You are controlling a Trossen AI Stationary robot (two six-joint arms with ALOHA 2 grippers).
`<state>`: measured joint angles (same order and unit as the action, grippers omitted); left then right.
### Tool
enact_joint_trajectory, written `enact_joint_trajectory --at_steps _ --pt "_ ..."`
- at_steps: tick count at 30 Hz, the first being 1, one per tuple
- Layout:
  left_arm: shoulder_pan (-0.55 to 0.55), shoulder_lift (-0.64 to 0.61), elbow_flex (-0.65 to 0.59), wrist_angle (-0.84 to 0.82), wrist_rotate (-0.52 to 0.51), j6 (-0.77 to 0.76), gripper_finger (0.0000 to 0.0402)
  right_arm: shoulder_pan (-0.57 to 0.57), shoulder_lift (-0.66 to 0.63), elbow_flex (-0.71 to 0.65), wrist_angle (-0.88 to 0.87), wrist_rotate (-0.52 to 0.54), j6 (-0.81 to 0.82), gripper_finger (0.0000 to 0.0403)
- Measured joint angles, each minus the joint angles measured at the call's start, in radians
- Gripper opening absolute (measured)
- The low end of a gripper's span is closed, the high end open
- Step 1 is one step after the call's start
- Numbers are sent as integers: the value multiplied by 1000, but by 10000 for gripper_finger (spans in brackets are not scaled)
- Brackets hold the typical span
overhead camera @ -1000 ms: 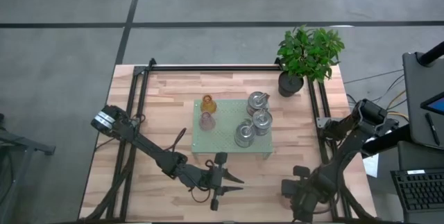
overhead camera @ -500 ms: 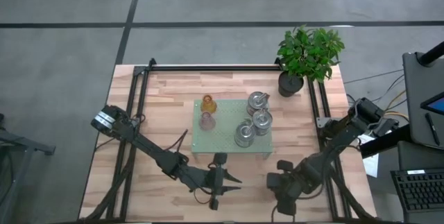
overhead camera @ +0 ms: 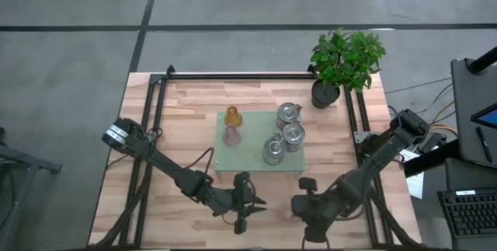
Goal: Pick & Place candle stick holders
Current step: Put the pink candle holder on the shelf
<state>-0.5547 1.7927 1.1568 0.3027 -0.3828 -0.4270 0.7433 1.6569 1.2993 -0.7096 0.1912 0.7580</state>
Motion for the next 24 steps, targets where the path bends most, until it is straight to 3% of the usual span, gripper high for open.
enact_joint_trajectory --at_steps 4,9,19,24 --pt "-11 0 0 23 -1 -4 83 0 -1 43 2 20 -29 28" --pt "-19 0 0 43 0 92 83 -16 -1 52 4 -16 -13 28" --pt "-16 4 0 37 -12 139 84 -88 -1 58 13 -69 7 28" --pt "-10 4 1 42 -13 173 118 -114 1 63 17 -88 9 28"
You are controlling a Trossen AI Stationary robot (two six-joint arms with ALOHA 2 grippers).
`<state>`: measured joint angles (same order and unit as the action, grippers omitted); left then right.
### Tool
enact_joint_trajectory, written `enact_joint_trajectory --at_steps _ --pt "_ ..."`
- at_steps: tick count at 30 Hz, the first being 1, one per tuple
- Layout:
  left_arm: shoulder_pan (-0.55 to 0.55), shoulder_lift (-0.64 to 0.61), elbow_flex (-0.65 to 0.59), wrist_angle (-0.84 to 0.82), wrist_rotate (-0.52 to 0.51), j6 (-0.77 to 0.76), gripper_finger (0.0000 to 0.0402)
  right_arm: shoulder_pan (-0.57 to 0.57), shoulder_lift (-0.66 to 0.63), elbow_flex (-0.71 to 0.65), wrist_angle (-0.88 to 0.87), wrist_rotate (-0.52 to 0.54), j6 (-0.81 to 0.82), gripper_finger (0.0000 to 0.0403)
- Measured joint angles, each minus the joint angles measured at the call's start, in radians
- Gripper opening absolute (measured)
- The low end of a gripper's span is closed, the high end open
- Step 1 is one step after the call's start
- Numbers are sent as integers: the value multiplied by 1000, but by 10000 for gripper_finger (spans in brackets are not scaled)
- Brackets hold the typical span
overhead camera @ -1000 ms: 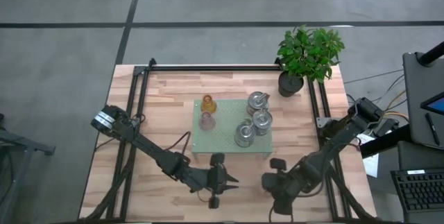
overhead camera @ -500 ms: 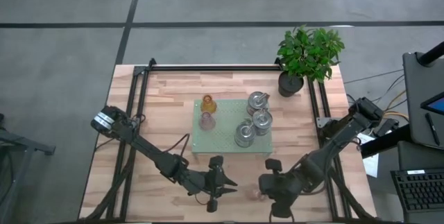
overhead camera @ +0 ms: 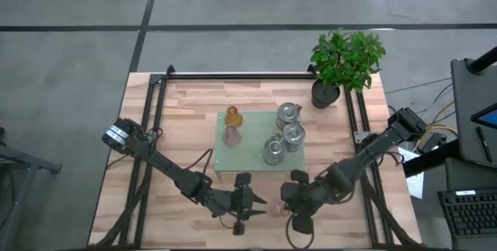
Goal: Pick & Place candle stick holders
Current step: Put the pink candle holder on the shelf
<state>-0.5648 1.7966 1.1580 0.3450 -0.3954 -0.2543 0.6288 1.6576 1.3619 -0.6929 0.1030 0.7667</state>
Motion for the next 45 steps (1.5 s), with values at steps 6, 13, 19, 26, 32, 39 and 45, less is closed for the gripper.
enact_joint_trajectory --at_steps 6,13,19,26,32,39,45 --pt "4 0 0 3 -13 -5 195 -21 0 4 43 -30 1 28" --pt "7 0 1 49 -23 -1 226 -39 0 6 124 -28 0 28" --pt "6 1 1 64 -10 1 225 -70 1 6 154 -25 -19 28" --pt "9 1 1 64 -8 10 225 -104 1 5 197 -29 -46 28" --pt "12 1 1 60 -6 34 224 -115 1 6 243 -25 -72 28" --pt "12 1 1 30 -6 -1 209 -121 2 6 248 -33 -82 28" --pt "12 1 1 22 -4 -14 161 -122 2 6 248 -33 -88 28"
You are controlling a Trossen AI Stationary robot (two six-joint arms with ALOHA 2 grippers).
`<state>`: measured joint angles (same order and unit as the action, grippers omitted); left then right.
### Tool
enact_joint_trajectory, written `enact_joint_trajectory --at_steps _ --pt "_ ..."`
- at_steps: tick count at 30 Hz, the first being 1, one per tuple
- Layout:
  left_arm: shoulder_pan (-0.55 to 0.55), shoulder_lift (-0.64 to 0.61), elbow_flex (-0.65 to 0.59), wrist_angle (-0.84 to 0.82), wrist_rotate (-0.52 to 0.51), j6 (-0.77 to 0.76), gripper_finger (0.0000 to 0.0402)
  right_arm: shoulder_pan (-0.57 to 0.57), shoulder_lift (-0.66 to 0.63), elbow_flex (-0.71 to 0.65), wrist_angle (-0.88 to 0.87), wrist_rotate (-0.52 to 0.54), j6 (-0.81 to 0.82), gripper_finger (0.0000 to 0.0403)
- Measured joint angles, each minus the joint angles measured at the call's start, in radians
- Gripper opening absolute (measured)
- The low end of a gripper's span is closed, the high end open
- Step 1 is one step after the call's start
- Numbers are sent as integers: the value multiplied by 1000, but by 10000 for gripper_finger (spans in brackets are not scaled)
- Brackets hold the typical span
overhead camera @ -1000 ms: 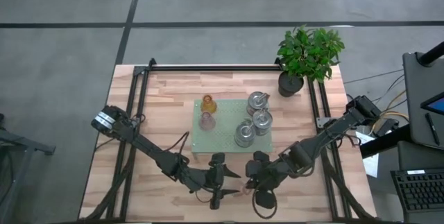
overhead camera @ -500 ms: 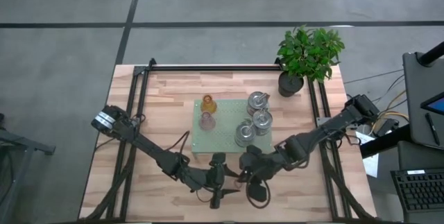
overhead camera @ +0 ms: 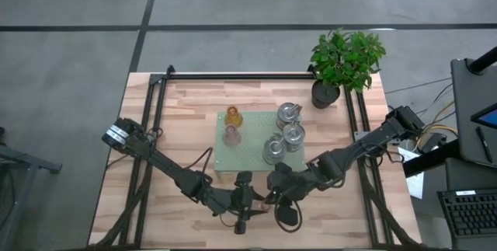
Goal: Pick & Place candle stick holders
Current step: Put the pink candle holder on the shelf
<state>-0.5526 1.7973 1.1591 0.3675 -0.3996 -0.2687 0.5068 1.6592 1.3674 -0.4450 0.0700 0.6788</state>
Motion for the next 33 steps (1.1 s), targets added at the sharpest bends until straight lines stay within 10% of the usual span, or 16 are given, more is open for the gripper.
enact_joint_trajectory --at_steps 13,33 --pt "1 0 1 0 15 -8 117 0 0 -1 3 -14 -27 34" --pt "-11 -26 -1 -20 10 -18 117 64 -138 1 15 12 -60 175"
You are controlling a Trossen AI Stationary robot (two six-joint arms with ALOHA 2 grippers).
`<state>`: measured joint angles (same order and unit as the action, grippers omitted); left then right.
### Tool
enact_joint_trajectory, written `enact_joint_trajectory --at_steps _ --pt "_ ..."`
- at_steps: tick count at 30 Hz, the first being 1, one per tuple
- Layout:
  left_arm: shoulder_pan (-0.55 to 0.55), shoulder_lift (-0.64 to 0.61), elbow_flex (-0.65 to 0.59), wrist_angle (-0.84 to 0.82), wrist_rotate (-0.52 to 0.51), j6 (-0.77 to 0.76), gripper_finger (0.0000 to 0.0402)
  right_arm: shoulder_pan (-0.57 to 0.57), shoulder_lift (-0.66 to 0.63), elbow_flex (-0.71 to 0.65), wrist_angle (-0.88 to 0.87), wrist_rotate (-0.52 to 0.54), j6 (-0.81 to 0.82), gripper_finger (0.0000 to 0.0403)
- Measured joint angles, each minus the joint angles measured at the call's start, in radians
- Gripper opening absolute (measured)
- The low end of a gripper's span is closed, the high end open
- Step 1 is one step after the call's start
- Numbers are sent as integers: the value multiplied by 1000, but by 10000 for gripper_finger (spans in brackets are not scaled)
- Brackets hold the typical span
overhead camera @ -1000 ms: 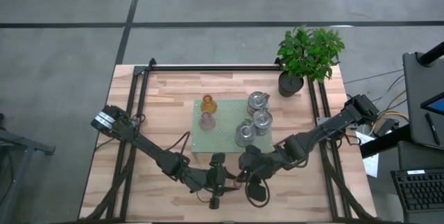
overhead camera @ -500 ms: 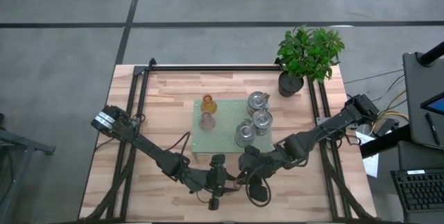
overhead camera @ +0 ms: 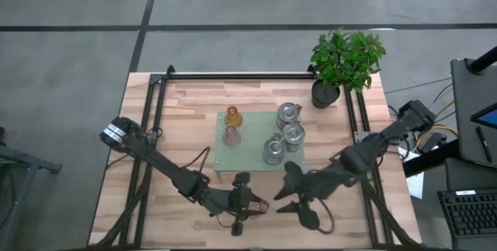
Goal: Pick & Place candle stick holders
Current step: Put the pink candle holder on the shelf
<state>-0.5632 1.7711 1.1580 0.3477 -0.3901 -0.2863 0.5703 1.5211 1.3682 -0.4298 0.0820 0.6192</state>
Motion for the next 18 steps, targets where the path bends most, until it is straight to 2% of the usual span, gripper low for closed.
enact_joint_trajectory --at_steps 3,5,8,11,14,18 --pt "-11 -36 0 0 -4 9 117 39 -26 0 6 64 -29 177" --pt "-24 -63 0 -17 -55 33 117 67 -31 0 7 111 -48 178" --pt "-54 -106 -1 -72 -232 65 117 98 -34 0 4 175 -76 178" --pt "-93 -140 -1 -128 -492 86 117 124 -33 0 2 220 -98 178" --pt "-117 -163 -1 -221 -713 22 117 145 -33 0 -1 246 -106 178" --pt "-102 -181 -2 -308 -760 -30 117 164 -32 0 -1 296 -125 178"
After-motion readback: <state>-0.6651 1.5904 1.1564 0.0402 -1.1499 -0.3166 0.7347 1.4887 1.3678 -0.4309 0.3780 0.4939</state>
